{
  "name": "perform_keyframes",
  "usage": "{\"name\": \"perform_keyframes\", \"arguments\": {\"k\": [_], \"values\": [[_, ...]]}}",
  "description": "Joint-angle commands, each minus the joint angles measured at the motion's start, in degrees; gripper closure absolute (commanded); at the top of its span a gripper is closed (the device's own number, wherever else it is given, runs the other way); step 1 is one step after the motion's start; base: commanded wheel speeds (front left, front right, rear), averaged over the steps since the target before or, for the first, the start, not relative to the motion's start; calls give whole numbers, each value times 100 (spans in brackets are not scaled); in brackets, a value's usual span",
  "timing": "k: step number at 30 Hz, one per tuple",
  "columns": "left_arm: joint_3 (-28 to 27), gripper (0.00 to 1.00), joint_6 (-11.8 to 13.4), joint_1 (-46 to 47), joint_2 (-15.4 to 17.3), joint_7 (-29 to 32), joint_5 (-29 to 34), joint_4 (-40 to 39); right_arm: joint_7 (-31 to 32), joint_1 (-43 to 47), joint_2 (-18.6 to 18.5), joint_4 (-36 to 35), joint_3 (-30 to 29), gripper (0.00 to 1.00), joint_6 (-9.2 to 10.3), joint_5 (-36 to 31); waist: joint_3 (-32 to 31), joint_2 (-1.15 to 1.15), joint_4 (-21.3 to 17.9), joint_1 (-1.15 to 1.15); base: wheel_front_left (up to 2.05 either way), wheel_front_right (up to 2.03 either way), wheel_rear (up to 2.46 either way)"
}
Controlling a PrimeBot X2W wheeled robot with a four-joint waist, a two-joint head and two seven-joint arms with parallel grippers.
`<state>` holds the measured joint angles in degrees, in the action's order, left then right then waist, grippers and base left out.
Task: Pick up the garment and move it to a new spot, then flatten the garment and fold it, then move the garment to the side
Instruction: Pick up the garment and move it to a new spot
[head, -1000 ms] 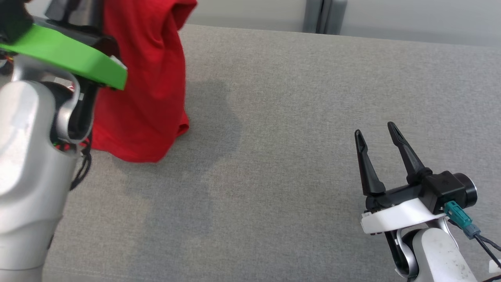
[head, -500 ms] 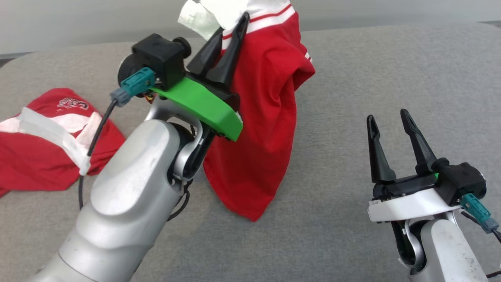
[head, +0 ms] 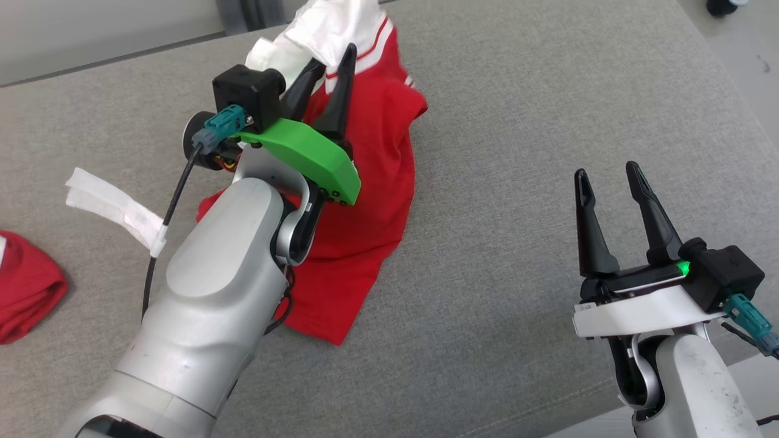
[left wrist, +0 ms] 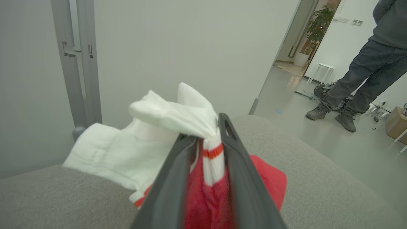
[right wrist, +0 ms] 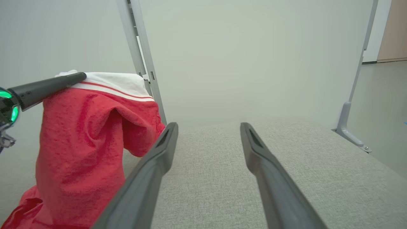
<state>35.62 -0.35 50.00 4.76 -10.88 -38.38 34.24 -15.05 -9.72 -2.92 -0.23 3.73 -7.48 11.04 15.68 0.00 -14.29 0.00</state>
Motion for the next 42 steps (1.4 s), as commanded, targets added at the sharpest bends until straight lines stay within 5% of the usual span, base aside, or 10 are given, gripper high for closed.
{"name": "perform_keyframes", "arguments": {"k": [1, 9, 18, 25, 42], "values": [[-1, 0, -34, 65, 48, -81, 29, 153, -19, -76, 5, 14, 28, 0, -3, 53, 228, 0, -215, 0, 0, 0, 0], [-179, 0, -184, -235, 314, -399, 153, 463, -20, -31, 1, 18, -64, 0, -3, 12, -16, 0, 364, 0, 0, 0, 0], [-839, 0, -217, -1950, 891, -432, 550, -1196, -20, 230, -3, 8, -151, 0, -2, -341, -584, 0, 1095, 0, 0, 0, 0], [-1288, 0, -198, -3313, 781, -427, 1068, -2201, -20, 595, -2, 88, -212, 0, -2, -433, -1038, 0, 1451, 0, 0, 0, 0], [-2306, 0, -381, -5053, -36, -428, 2328, -2819, -20, 1103, -3, 146, -57, 0, -2, -189, -1542, 0, 1287, 0, 0, 0, 0]]}}
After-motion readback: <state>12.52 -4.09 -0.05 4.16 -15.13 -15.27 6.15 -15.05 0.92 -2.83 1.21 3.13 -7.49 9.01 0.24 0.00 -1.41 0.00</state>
